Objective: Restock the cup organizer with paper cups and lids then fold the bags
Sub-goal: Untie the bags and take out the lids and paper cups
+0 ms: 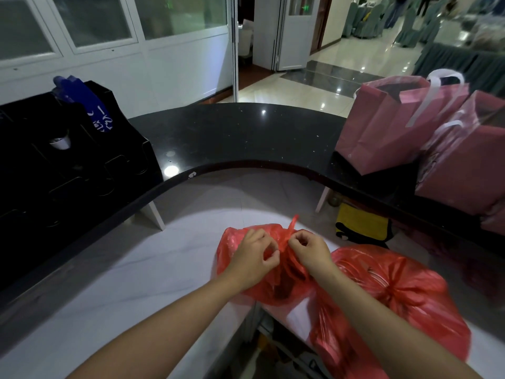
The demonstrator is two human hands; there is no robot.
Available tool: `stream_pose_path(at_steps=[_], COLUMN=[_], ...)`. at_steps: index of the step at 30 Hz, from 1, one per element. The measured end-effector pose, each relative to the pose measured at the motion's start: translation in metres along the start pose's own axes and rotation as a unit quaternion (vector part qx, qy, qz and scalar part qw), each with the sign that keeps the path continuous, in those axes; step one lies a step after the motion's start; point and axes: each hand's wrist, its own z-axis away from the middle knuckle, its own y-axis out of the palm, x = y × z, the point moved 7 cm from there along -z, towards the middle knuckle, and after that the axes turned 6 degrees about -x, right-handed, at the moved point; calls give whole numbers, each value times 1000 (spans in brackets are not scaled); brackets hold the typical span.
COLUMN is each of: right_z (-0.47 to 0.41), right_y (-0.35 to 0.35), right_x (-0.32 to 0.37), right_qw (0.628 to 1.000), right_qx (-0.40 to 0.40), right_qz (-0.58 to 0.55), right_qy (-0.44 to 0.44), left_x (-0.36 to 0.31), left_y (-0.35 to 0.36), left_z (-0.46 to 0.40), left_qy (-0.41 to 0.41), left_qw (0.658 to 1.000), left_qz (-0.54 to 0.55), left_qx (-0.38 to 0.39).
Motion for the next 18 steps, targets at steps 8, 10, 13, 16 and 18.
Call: stream_pose_path(at_steps=[8,10,13,16,18], right_z=[10,10,10,10,10], right_y=[7,5,-1,-7,-6], right_x=[11,13,12,11,8], right_qw=[998,996,993,995,997], right_qx=[40,51,32,-2,-8], right_qz=[1,44,90,85,72], right_qy=[-40,-59,-71,-57,-33], left_x=[3,1,-6,-1,11], left_y=[-4,-7,-12,-26,-30], left_z=[2,2,2,3,5], left_qy=[-84,-67,-29,-124,-222], left_qw=[996,997,986,985,972], left_qz=[-15,-45,-164,-115,4], left_qx=[1,20,32,-23,-78])
